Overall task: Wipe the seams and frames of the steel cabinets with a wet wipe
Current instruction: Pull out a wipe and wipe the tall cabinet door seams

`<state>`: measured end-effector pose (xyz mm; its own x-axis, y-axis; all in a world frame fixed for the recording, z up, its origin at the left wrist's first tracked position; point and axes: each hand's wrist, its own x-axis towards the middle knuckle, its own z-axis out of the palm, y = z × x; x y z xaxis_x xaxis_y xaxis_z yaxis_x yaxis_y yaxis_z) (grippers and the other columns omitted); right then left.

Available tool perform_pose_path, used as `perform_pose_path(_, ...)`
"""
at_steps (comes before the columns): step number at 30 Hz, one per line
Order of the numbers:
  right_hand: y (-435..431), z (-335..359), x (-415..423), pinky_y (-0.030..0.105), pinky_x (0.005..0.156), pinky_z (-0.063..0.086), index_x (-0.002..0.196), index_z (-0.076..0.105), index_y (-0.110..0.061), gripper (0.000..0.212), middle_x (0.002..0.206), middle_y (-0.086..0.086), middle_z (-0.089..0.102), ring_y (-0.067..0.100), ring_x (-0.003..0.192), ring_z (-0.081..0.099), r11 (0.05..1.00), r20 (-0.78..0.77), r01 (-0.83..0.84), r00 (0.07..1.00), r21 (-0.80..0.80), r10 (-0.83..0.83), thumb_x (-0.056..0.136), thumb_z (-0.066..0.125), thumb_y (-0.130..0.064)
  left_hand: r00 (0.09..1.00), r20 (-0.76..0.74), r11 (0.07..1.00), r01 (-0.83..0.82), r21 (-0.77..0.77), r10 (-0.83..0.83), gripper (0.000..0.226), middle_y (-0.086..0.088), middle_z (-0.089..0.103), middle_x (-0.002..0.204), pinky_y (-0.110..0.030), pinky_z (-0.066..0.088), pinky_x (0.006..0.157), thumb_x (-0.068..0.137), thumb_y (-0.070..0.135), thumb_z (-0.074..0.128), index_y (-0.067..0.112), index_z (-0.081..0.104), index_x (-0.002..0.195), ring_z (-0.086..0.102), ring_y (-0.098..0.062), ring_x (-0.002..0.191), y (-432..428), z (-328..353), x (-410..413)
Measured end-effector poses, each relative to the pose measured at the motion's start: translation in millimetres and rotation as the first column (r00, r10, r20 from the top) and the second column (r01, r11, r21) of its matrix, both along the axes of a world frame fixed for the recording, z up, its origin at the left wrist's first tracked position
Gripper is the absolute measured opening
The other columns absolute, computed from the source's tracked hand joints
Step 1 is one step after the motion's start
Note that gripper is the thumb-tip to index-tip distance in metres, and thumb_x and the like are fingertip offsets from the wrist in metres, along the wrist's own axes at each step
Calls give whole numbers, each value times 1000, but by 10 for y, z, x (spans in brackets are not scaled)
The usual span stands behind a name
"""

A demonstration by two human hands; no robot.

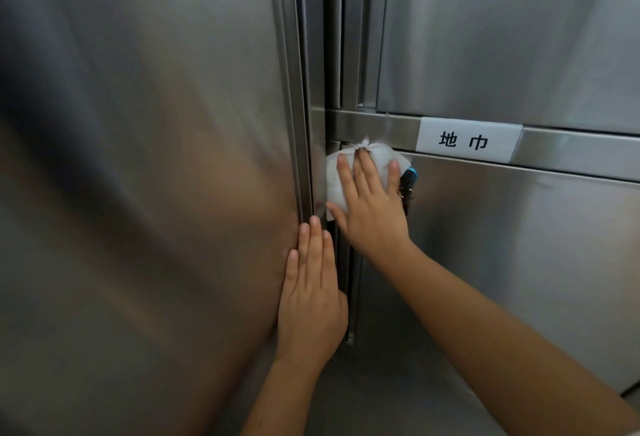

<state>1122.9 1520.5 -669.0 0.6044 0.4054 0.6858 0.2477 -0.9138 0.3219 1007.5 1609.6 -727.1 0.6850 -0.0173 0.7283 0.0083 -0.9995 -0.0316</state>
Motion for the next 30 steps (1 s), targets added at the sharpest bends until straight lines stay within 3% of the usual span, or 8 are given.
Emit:
perform_pose_path(6,-17,-55,95,54,110,6,142,26,-4,68,143,20,41,29,135,34,999,99,-38,994,-21,39,90,22,-47,997,34,998,-63,-23,64,70,-14,-2,156,-35,-1,117,73,12,34,-3,24,141,9,-26,143,-106,-267,149)
perform_pose_path(11,-53,-206,127,55,109,-8,145,11,-1,68,148,23,29,29,141,23,995,110,16,994,-103,-5,94,15,-45,980,140,989,-146,35,140,60,-17,16,152,-37,4,116,82,9,29,-4,29,140,22,-29,139,-145,-385,236)
perform_pose_path(14,-96,-367,124,55,109,-11,145,13,-1,66,149,23,29,28,141,21,991,125,33,992,-131,-16,94,16,-44,967,172,980,-194,35,186,59,-18,23,152,-37,8,114,83,11,30,-3,31,140,28,-28,137,-160,-426,279)
perform_pose_path(21,-126,-676,136,55,107,20,144,19,-4,66,149,22,30,27,142,20,993,138,-46,989,-111,61,95,29,-46,942,232,970,-241,-36,243,64,-17,21,151,-37,2,114,80,13,39,-3,30,142,22,-28,139,-230,-516,365)
perform_pose_path(25,-172,-781,113,56,108,8,145,18,-5,68,149,20,31,28,142,20,984,90,-45,994,-173,61,93,34,-47,933,238,963,-258,-74,268,65,-16,19,151,-36,-2,115,80,14,41,-4,30,141,18,-28,141,-263,-613,436)
perform_pose_path(30,-110,-722,34,57,106,21,143,19,-6,65,147,20,34,27,141,24,996,64,-50,996,-75,55,93,33,-46,948,253,979,-173,-107,195,62,-17,22,149,-34,2,114,80,14,37,-4,34,138,8,-24,144,-260,-587,418)
